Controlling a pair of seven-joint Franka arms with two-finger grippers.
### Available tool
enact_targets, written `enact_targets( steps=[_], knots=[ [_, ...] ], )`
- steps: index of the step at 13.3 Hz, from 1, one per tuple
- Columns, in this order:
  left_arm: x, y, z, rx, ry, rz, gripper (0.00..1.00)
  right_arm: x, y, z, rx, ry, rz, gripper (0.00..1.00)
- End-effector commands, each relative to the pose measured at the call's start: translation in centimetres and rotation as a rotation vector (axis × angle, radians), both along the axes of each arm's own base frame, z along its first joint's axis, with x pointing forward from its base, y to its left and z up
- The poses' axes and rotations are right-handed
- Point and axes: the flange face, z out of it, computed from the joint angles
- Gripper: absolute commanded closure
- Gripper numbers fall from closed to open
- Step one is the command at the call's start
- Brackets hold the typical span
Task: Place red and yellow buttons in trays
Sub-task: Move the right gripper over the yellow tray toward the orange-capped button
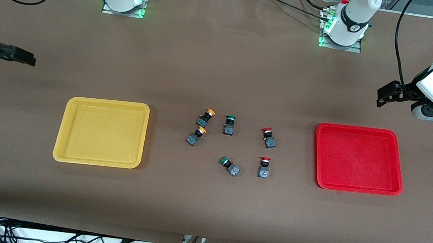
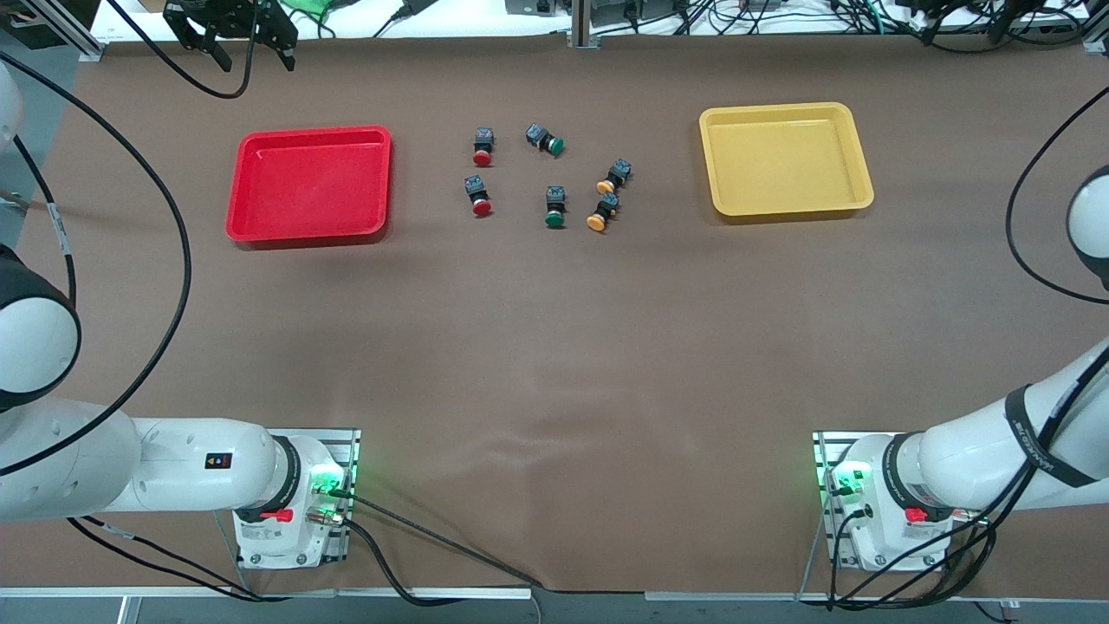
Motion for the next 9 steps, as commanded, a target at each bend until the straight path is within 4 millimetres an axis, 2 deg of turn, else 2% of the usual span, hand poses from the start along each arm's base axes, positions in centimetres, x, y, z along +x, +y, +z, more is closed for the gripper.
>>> enact_targets(
  steps=[1, 3, 6, 8, 9],
  knots=[
    [0.2, 0.1, 0.5, -0.018, 0.009, -0.015, 0.00, 1.9, 1.8, -3.6, 0.084, 0.013, -0.079, 0.00],
    [0.3, 0.4, 0.5, -0.018, 0.009, -0.014, 0.00, 3.7, 3.8, -7.9, 0.103, 0.038, -0.226, 0.00],
    [0.2, 0.7, 0.5, -0.018, 0.011, -0.009, 0.00, 4.8, 14.2, -12.3, 0.050, -0.002, -0.263, 0.00],
    [0.3, 0.5, 0.4, -0.018, 0.011, -0.007, 0.00, 4.2, 20.9, -15.2, 0.013, -0.010, -0.301, 0.00],
    [0.3, 0.5, 0.4, -0.018, 0.011, -0.007, 0.00, 3.4, 24.9, -16.6, -0.004, -0.017, -0.315, 0.00]
  ],
)
